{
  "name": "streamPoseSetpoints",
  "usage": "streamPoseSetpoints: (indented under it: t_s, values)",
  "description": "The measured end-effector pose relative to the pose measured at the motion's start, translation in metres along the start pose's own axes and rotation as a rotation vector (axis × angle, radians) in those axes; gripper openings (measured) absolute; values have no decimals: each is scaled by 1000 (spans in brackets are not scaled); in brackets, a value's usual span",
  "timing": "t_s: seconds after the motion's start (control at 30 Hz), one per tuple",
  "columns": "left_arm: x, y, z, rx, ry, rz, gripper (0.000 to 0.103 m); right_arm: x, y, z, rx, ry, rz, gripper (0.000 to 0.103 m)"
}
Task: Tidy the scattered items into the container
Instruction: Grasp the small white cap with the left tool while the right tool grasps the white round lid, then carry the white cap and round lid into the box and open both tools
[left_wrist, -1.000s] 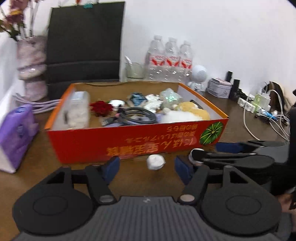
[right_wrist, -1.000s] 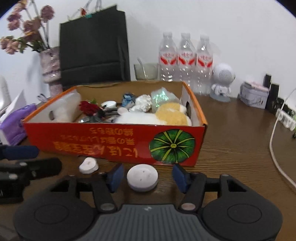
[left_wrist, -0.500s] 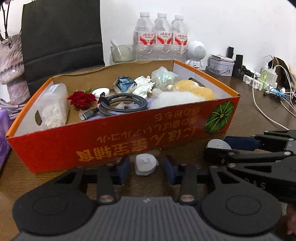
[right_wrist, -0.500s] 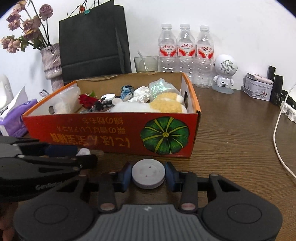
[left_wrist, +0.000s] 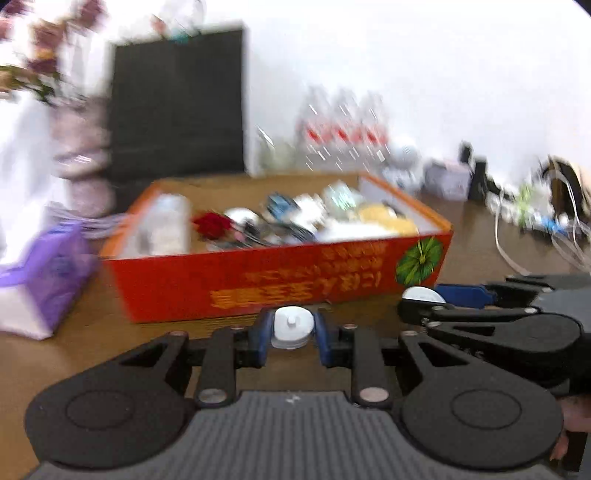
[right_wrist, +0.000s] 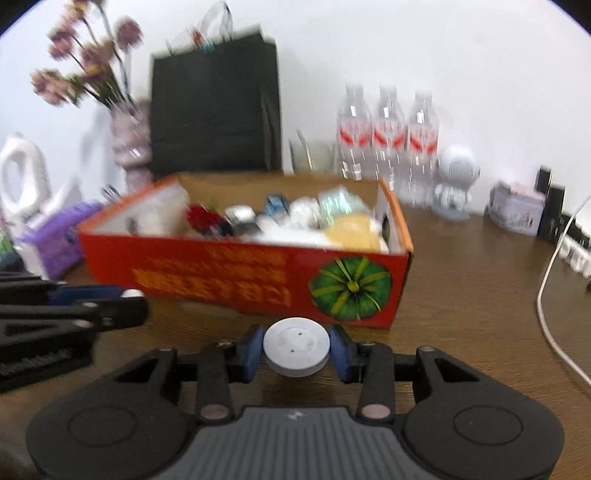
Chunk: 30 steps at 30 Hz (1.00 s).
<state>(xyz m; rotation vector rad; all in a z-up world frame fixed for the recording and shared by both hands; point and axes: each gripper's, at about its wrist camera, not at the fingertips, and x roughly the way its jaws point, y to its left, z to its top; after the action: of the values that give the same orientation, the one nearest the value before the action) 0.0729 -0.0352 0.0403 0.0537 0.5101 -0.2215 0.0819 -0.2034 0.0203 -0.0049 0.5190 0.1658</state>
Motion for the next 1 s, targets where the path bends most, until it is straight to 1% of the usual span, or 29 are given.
streamPoseSetpoints:
  t_s: [0.1,0.13,0.17,0.33,0.47,0.63,0.7,0.8,0.9,1.0]
  values:
    - [-46,0,-18,-19,-66,81,26,-40,14,-15,18,-67,19,38]
    - [-59,-2,-25,-13,-92,102,26,-53,19,-20,20,-86,21,38]
    - [-73,-5,-32,-11,-116,109,26,-66,24,-25,15,-104,21,38]
    - [-126,-14,-59,-49,-196,75,26,-123,46,-34,-32,-178,39,38]
    - [-165,-21,-82,-92,-259,83,26,-170,64,-52,-93,-245,41,38]
    - [-207,-38,-110,-41,-339,77,26,-216,76,-82,-70,-306,76,38]
    - [-218,-44,-113,-22,-360,77,26,-227,79,-90,-75,-332,71,38]
    - [-223,-47,-111,-2,-387,73,26,-234,76,-91,-62,-351,63,38]
    - [-217,-46,-107,-10,-380,63,26,-228,72,-88,-47,-342,60,38]
    - [-205,-40,-100,-11,-370,71,26,-216,67,-83,-43,-324,52,38]
